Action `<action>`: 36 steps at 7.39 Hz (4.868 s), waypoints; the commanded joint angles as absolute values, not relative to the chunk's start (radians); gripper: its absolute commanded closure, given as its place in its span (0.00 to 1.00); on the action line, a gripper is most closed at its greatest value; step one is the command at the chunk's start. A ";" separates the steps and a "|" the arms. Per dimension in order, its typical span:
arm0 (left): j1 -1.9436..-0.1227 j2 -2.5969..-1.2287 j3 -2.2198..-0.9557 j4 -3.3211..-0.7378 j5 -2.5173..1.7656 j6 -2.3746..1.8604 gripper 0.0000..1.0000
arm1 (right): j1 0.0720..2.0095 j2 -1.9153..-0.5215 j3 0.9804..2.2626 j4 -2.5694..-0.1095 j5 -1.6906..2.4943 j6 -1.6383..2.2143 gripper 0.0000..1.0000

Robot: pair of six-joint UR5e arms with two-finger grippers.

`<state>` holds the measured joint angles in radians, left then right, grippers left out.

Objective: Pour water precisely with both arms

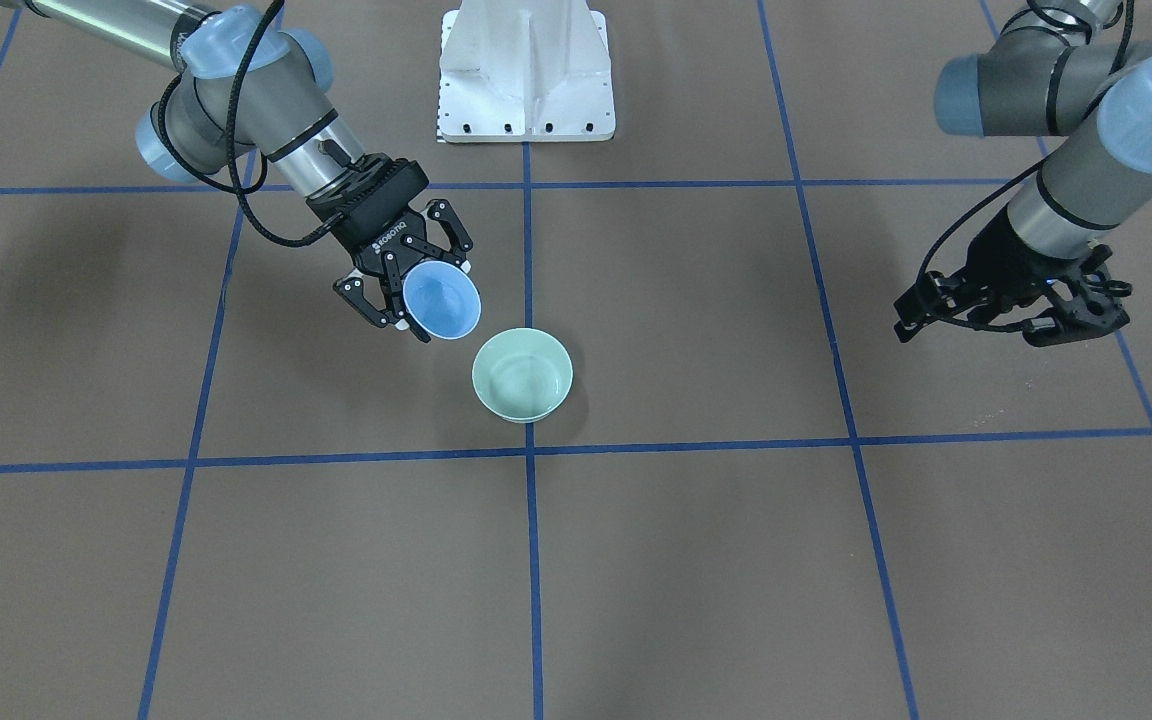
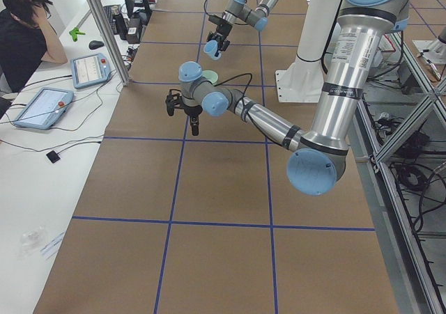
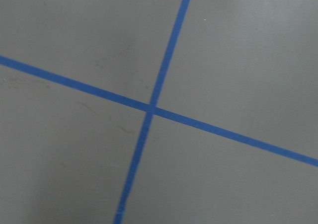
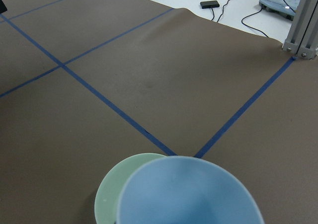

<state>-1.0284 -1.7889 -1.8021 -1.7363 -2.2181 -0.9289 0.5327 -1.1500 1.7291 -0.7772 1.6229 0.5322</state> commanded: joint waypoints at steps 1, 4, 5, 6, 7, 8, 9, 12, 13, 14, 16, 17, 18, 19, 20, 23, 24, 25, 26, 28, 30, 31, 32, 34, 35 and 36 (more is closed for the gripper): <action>-1.063 -1.761 -1.799 -1.735 -2.221 -0.845 0.00 | 0.538 -1.096 1.727 -0.930 1.676 0.489 1.00; -1.071 -1.761 -1.792 -1.735 -2.221 -0.842 0.00 | 0.570 -0.978 1.662 -1.147 1.794 0.440 1.00; -1.078 -1.761 -1.783 -1.736 -2.223 -0.841 0.00 | 0.590 -0.947 1.614 -1.169 1.863 0.439 1.00; -1.084 -1.759 -1.775 -1.740 -2.223 -0.841 0.00 | 0.592 -0.942 1.614 -1.201 1.884 0.439 1.00; -1.085 -1.759 -1.773 -1.740 -2.224 -0.841 0.00 | 0.591 -0.927 1.614 -1.256 1.893 0.436 1.00; -1.086 -1.759 -1.773 -1.740 -2.223 -0.841 0.00 | 0.591 -0.908 1.615 -1.314 1.917 0.424 1.00; -1.088 -1.761 -1.772 -1.738 -2.223 -0.841 0.00 | 0.589 -0.901 1.620 -1.375 1.924 0.395 1.00; -1.092 -1.761 -1.747 -1.747 -2.224 -0.841 0.00 | 0.589 -0.798 1.617 -1.621 1.940 0.322 1.00; -1.094 -1.761 -1.747 -1.746 -2.224 -0.841 0.00 | 0.588 -0.764 1.589 -1.675 1.939 0.290 1.00; -1.106 -1.761 -1.744 -1.743 -2.224 -0.841 0.00 | 0.581 -0.740 1.541 -1.701 1.934 0.264 1.00; -1.115 -1.761 -1.735 -1.747 -2.226 -0.839 0.00 | 0.580 -0.730 1.520 -1.712 1.936 0.262 1.00; -1.121 -1.761 -1.735 -1.747 -2.226 -0.841 0.00 | 0.580 -0.720 1.519 -1.756 1.936 0.262 1.00; -1.121 -1.761 -1.736 -1.747 -2.226 -0.839 0.00 | 0.578 -0.710 1.519 -1.796 1.931 0.261 1.00; -1.123 -1.763 -1.735 -1.747 -2.226 -0.839 0.00 | 0.574 -0.706 1.519 -1.827 1.927 0.261 1.00; -1.124 -1.761 -1.735 -1.747 -2.226 -0.839 0.00 | 0.571 -0.675 1.510 -1.892 1.919 0.258 1.00; -1.124 -1.763 -1.733 -1.746 -2.226 -0.841 0.00 | 0.566 -0.617 1.459 -1.936 1.911 0.250 1.00; -1.124 -1.763 -1.733 -1.746 -2.226 -0.839 0.00 | 0.565 -0.617 1.460 -1.965 1.905 0.250 1.00; -1.124 -1.763 -1.735 -1.744 -2.226 -0.841 0.00 | 0.557 -0.617 1.460 -1.977 1.884 0.249 1.00; -1.124 -1.763 -1.735 -1.746 -2.226 -0.841 0.00 | 0.552 -0.612 1.459 -1.976 1.882 0.249 1.00; -1.123 -1.763 -1.735 -1.744 -2.226 -0.841 0.00 | 0.546 -0.614 1.473 -1.962 1.870 0.282 1.00; -1.123 -1.770 -1.735 -1.741 -2.226 -0.841 0.00 | 0.548 -0.652 1.477 -1.767 1.864 0.354 1.00; -1.123 -1.772 -1.735 -1.741 -2.226 -0.841 0.00 | 0.548 -0.699 1.502 -1.650 1.862 0.438 1.00; -1.123 -1.772 -1.735 -1.741 -2.226 -0.841 0.00 | 0.555 -0.765 1.552 -1.523 1.859 0.483 1.00; -1.124 -1.769 -1.738 -1.743 -2.226 -0.841 0.00 | 0.589 -0.882 1.717 -1.390 1.819 0.615 1.00; -1.124 -1.767 -1.741 -1.744 -2.226 -0.842 0.00 | 0.615 -0.923 1.809 -1.387 1.778 0.620 1.00; -1.124 -1.767 -1.744 -1.744 -2.226 -0.842 0.00 | 0.639 -1.008 1.910 -1.362 1.716 0.664 1.00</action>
